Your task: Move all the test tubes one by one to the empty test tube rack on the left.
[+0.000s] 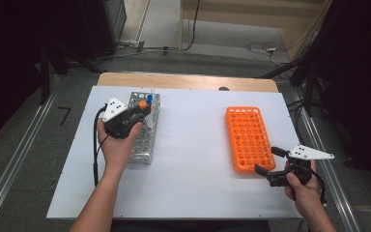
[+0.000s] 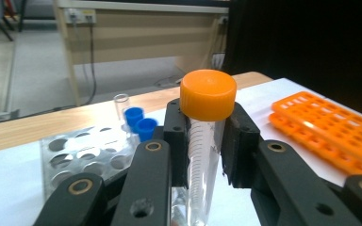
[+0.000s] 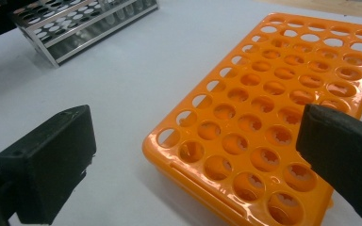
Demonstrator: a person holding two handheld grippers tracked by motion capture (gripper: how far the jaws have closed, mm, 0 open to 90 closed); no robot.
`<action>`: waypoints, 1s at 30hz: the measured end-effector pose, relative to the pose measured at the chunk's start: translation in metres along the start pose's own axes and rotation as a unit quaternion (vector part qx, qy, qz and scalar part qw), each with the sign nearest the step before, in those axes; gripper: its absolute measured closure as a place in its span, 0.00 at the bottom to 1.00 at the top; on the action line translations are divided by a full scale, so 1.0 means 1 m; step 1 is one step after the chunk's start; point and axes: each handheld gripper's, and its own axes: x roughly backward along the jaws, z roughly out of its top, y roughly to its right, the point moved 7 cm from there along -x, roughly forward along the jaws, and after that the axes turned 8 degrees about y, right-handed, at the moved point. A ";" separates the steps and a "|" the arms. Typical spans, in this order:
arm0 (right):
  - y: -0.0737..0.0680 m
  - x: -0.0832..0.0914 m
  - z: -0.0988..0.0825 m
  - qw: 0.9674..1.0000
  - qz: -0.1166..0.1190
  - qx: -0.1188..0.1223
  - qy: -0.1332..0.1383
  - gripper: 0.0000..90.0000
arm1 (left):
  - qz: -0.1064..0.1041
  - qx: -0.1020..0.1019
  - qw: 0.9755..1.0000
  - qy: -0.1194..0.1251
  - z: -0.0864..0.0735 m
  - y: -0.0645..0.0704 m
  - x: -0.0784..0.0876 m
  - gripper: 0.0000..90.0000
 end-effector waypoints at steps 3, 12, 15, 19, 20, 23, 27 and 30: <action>0.002 0.000 0.000 1.000 -0.004 -0.004 0.001 0.00 | 0.004 -0.009 1.000 -0.002 -0.002 -0.001 -0.001 0.83; 0.002 -0.002 -0.002 1.000 -0.007 -0.001 -0.001 0.00 | 0.012 -0.032 0.999 -0.038 -0.014 -0.002 -0.008 0.83; 0.003 -0.002 -0.003 1.000 -0.009 0.000 -0.003 0.00 | 0.014 -0.031 0.998 -0.051 -0.017 -0.001 -0.009 0.83; 0.005 -0.003 -0.004 1.000 -0.010 -0.001 -0.004 0.00 | 0.006 -0.019 0.997 -0.074 -0.022 0.000 -0.010 0.81; 0.005 -0.003 -0.005 1.000 -0.009 -0.002 -0.005 0.00 | 0.007 -0.018 0.997 -0.079 -0.024 0.000 -0.010 0.80; 0.006 -0.004 -0.005 1.000 -0.012 -0.002 -0.007 0.00 | 0.004 -0.005 0.996 -0.086 -0.026 0.000 -0.010 0.75; 0.007 -0.004 -0.006 1.000 -0.013 -0.004 -0.007 0.00 | 0.004 0.001 0.997 -0.081 -0.023 0.001 -0.008 0.66; 0.008 -0.005 -0.007 1.000 -0.014 -0.003 -0.008 0.00 | -0.004 0.010 0.997 -0.075 -0.020 0.002 -0.005 0.57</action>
